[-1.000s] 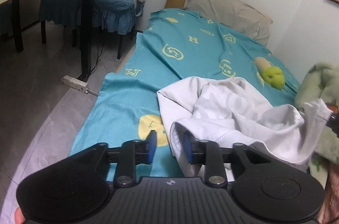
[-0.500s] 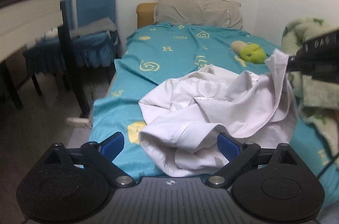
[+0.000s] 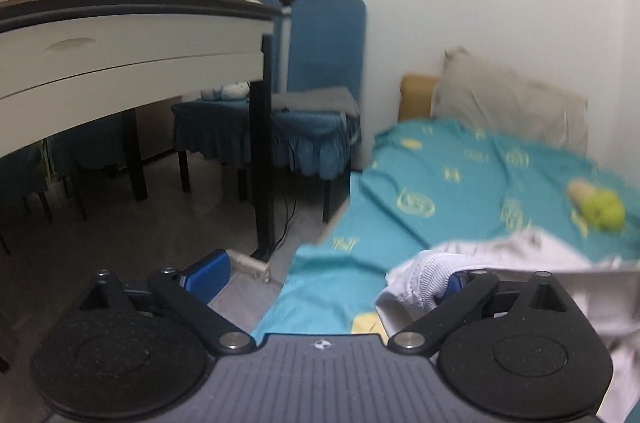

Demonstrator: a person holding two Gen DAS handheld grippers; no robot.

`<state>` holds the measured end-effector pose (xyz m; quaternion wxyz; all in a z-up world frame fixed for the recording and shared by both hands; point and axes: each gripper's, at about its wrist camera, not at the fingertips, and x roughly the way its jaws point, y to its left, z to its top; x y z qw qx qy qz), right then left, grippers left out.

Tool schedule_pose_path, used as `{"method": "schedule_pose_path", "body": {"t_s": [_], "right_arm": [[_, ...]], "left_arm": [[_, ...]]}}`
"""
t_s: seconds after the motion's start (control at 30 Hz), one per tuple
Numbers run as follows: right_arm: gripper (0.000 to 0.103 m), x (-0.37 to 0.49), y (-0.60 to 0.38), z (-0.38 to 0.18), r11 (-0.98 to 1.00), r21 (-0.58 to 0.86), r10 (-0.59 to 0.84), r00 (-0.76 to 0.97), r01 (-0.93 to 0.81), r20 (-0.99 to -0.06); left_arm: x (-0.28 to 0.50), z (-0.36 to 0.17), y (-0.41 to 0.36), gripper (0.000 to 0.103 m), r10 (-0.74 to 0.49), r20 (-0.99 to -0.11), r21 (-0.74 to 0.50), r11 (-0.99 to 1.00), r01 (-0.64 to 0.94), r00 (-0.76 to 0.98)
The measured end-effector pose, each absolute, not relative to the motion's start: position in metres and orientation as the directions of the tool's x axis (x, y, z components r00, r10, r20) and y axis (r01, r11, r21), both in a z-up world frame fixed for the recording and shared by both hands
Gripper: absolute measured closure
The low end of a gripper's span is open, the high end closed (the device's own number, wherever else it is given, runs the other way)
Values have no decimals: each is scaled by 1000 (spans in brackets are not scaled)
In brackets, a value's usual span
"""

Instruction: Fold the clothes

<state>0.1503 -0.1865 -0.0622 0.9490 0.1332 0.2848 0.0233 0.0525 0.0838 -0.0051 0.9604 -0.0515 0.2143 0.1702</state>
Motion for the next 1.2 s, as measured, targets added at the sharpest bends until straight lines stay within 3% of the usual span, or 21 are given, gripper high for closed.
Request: {"method": "schedule_pose_path", "body": {"t_s": [0.13,0.27,0.3,0.33,0.43,0.57,0.87,1.03,1.2], "right_arm": [[97,154,-172,-81,991,113,4,814,75,-581],[93,133,-186,-34,971,198,-27,886,133,-463],[85,124,-190,-16,967,212,-43,912,141,-408],[70,115,-193,4,963,223,-65,932,152,-355],[51,87,-200,66,958,241,-100,969,156,-227],[51,46,-207,148,960,256,-95,992,112,-78],[51,-46,-214,323,970,243,-81,970,24,231],[51,-92,-211,387,977,215,-58,950,-10,308],[51,-99,-217,404,976,215,-32,966,-25,258]], "left_arm": [[48,18,78,2,291,-375,-44,943,-330,880],[36,65,73,2,244,-270,-73,959,-273,931],[32,81,72,2,237,-241,-86,961,-264,941],[30,99,72,2,230,-214,-103,961,-256,950],[16,162,70,2,193,-106,-139,969,-207,976],[-12,254,61,2,156,62,-130,981,-147,986],[-111,450,57,0,153,309,-73,988,-137,939],[-156,520,52,0,134,324,-14,990,-137,936],[-152,542,52,0,99,220,29,994,-108,971]]}}
